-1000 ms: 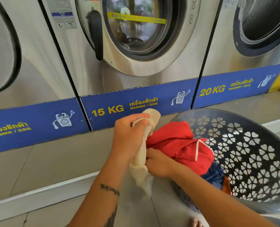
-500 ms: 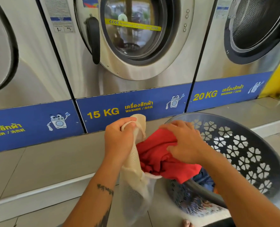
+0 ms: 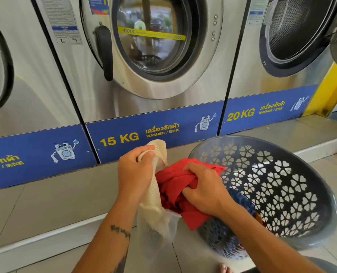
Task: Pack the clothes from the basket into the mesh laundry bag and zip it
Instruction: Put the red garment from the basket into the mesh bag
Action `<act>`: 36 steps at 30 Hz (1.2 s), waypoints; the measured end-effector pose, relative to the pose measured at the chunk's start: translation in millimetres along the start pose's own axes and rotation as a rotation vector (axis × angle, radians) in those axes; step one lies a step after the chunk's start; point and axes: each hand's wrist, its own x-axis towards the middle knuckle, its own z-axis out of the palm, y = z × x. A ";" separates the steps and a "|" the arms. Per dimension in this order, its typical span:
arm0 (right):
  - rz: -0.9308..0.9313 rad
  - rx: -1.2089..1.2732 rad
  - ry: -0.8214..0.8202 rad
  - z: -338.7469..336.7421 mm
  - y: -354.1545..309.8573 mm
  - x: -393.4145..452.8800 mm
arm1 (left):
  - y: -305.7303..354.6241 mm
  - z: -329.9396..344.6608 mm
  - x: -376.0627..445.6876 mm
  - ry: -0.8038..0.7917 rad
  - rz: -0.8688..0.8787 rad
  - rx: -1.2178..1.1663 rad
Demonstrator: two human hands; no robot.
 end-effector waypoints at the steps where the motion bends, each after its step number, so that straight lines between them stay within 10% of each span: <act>1: -0.037 0.060 0.026 2.5 -8.0 -2.3 | 0.3 -0.5 2.2 0.004 0.000 -0.017; 12: -0.174 -0.013 -0.308 73.8 -27.3 -5.9 | 18.1 -7.6 -10.2 -0.262 -0.041 -0.217; 19: -0.114 -0.143 -0.612 47.5 -47.7 7.1 | 6.8 -19.3 2.5 -0.049 -0.095 -0.213; 25: -0.032 -0.373 -0.176 -18.6 -41.2 6.6 | 10.4 -3.8 -0.1 -0.039 -0.100 -0.227; 30: 0.262 -0.448 -0.427 -18.3 5.6 -14.1 | 11.7 6.9 -10.9 -0.048 -0.121 -0.208; 36: 0.163 -0.287 -0.141 -15.7 -8.1 -10.6 | 12.0 13.9 -20.0 -0.042 -0.077 -0.149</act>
